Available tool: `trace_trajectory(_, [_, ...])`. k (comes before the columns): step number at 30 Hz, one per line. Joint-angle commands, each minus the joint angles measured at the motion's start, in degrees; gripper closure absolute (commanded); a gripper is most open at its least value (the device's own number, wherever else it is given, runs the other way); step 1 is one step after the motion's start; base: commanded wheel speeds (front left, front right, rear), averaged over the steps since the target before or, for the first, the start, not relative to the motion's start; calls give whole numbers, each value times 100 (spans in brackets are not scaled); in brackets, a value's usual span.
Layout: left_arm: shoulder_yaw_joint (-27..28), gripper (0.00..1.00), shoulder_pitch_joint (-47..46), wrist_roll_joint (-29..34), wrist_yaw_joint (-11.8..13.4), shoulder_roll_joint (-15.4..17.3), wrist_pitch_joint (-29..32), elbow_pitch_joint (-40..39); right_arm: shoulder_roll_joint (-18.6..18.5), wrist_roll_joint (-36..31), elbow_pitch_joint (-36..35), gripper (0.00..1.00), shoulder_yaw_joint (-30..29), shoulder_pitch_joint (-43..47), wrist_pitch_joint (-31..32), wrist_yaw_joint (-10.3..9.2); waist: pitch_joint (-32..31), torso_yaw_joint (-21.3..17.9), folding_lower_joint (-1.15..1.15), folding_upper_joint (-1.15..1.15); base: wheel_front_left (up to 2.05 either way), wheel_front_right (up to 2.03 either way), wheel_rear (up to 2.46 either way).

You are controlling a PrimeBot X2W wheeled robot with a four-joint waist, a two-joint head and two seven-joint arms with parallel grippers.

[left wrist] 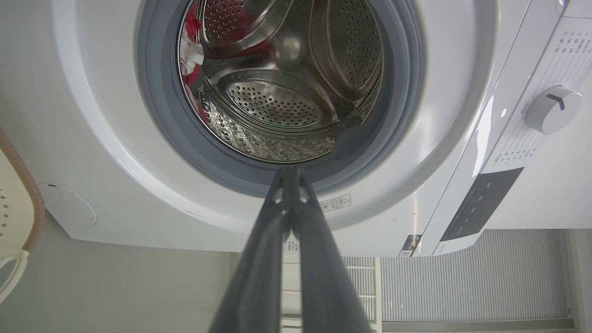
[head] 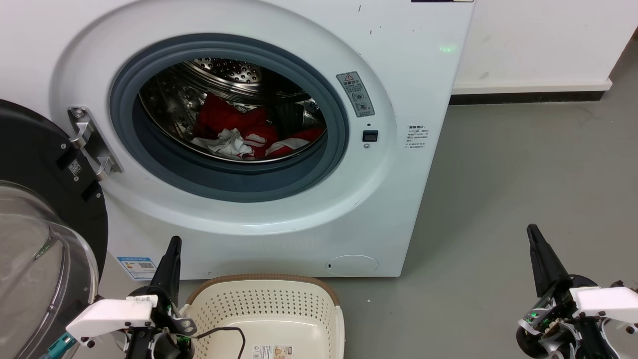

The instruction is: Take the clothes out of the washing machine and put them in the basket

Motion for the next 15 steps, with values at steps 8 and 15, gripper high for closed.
trace_trajectory(8, [10,100,-40,-11,-14,-6,14,-6,14,-25,6,100,1,-71,-4,-2,0,0,0,0,0,0,0])
trace_trajectory(15, [10,100,-41,-12,-14,-6,14,-6,14,-25,6,100,1,-71,-4,-2,0,0,0,0,0,0,0])
